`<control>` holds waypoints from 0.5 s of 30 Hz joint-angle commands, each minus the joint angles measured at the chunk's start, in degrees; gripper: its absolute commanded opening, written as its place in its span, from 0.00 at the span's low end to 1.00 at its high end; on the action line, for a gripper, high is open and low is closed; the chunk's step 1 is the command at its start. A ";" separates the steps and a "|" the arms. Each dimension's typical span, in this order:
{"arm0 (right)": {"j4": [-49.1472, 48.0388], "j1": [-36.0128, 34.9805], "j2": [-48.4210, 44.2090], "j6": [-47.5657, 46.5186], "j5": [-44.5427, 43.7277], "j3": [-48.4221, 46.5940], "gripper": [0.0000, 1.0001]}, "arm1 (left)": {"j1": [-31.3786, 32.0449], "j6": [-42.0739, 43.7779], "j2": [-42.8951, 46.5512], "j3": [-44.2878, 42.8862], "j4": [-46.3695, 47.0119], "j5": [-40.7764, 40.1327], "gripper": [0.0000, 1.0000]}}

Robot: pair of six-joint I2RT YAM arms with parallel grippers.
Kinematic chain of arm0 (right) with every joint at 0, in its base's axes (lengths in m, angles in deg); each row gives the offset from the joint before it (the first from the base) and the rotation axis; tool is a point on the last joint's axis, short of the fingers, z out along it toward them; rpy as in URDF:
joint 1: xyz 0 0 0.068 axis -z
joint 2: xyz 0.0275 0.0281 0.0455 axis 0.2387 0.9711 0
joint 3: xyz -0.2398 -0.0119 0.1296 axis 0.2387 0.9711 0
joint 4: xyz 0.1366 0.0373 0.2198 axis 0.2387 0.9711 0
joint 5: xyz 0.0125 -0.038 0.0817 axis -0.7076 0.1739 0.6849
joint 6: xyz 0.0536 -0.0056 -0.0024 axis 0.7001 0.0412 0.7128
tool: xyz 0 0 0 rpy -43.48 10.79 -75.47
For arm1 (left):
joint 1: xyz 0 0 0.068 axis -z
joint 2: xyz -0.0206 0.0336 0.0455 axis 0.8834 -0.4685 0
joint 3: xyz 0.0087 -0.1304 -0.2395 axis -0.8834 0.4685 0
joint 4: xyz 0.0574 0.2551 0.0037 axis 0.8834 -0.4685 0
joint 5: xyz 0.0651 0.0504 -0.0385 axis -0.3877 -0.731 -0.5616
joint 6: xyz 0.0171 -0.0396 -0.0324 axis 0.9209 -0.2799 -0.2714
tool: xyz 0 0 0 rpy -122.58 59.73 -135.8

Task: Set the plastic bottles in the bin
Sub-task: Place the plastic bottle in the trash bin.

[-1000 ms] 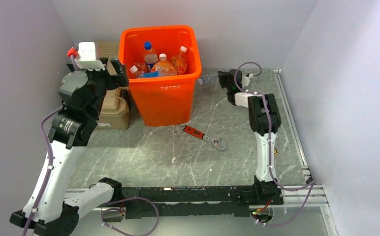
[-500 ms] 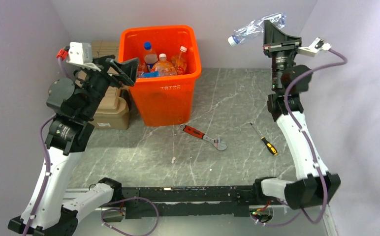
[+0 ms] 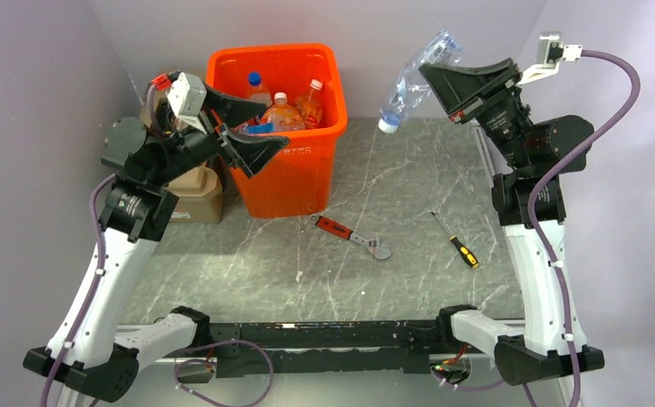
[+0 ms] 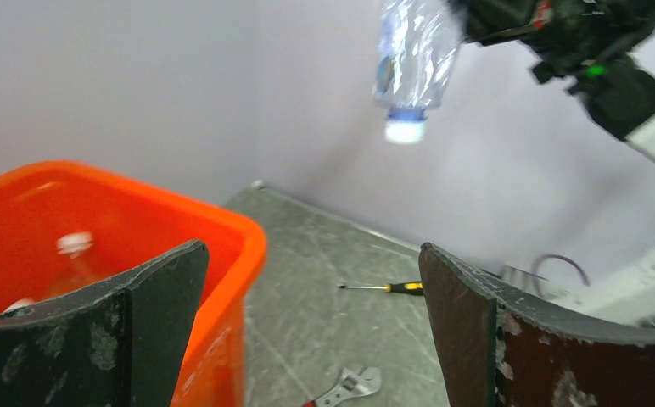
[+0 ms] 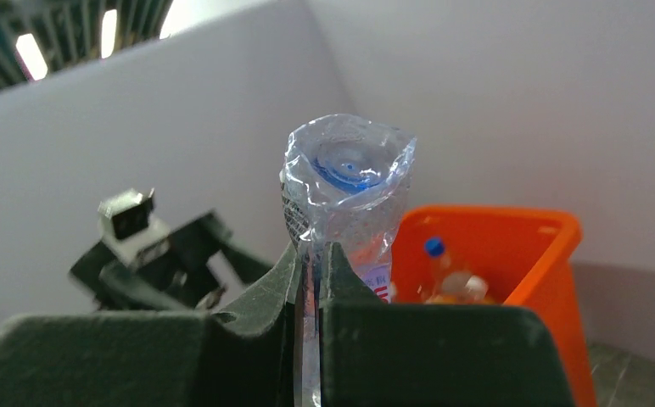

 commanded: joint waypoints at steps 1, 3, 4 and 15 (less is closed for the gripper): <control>8.00 -0.63 -2.70 -2.97 13.41 -2.88 0.00 | 0.14 -6.74 -4.36 -4.21 7.17 18.13 0.99; 10.46 -1.72 -3.60 -4.74 14.00 -3.31 0.00 | 0.14 -12.52 -6.47 -3.99 13.43 21.79 1.00; 10.73 -2.25 -3.70 -5.12 14.50 -3.58 0.00 | 0.18 -16.22 -7.67 -3.97 18.57 22.82 1.00; 8.61 -9.33 -2.17 -3.82 15.85 -1.14 0.00 | 12.34 -14.28 -20.65 -17.89 8.32 22.44 1.00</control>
